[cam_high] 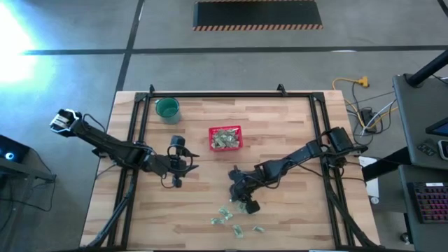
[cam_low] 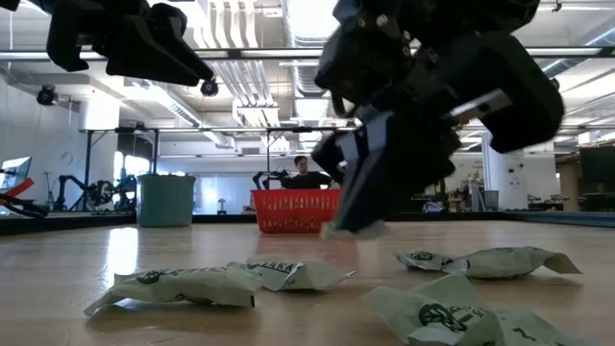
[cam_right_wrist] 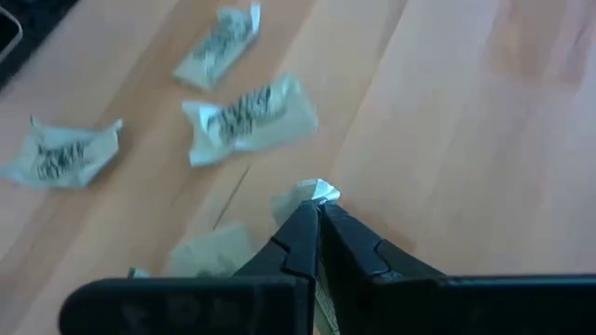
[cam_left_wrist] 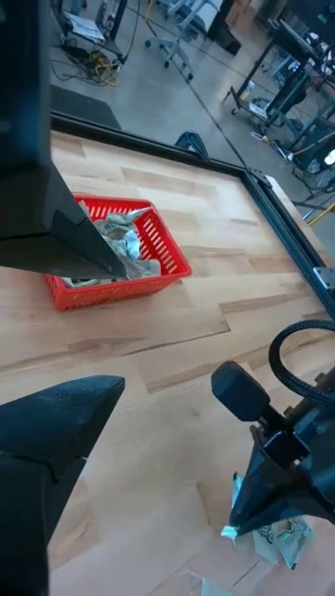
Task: Pick and place items into bin
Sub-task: Put the stevia packet into the red bin
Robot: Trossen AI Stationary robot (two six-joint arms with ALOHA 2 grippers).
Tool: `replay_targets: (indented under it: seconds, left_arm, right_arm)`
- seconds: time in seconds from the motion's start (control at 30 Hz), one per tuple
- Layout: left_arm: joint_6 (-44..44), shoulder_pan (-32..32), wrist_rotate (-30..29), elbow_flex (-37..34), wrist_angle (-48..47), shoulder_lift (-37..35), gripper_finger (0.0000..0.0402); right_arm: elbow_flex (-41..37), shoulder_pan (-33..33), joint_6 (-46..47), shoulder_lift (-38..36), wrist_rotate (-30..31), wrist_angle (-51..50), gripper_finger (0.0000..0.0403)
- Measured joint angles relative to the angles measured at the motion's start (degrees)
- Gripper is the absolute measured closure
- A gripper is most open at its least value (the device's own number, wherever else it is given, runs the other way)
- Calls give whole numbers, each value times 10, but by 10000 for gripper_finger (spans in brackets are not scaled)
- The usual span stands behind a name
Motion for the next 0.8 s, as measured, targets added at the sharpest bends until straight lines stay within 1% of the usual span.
replay_targets:
  seconds: [0.13,0.17,0.23,0.33,0.43,0.53,0.67,0.73,0.8]
  left_arm:
    - [0,0,0,0,0,0,237]
    - [0,0,0,0,0,0,237]
    - [0,0,0,0,0,0,237]
    - [0,0,2,0,1,0,237]
    - [1,0,2,0,1,0,237]
    - [1,0,2,0,0,0,237]
    - [1,0,2,0,0,0,237]
    - [1,0,2,0,0,0,237]
    - [1,0,2,0,0,0,237]
  right_arm:
    - [25,0,-24,-1,1,-12,394]
    - [36,0,-34,-1,8,-27,394]
    - [62,0,-53,-3,42,-68,394]
    - [104,0,-80,-4,125,-141,394]
    - [138,-2,-98,-4,237,-198,394]
    - [159,-7,-111,-5,360,-223,394]
    - [168,-25,-135,-5,500,-227,394]
    - [169,-40,-140,-6,538,-227,394]
    - [169,-60,-141,-6,542,-227,394]
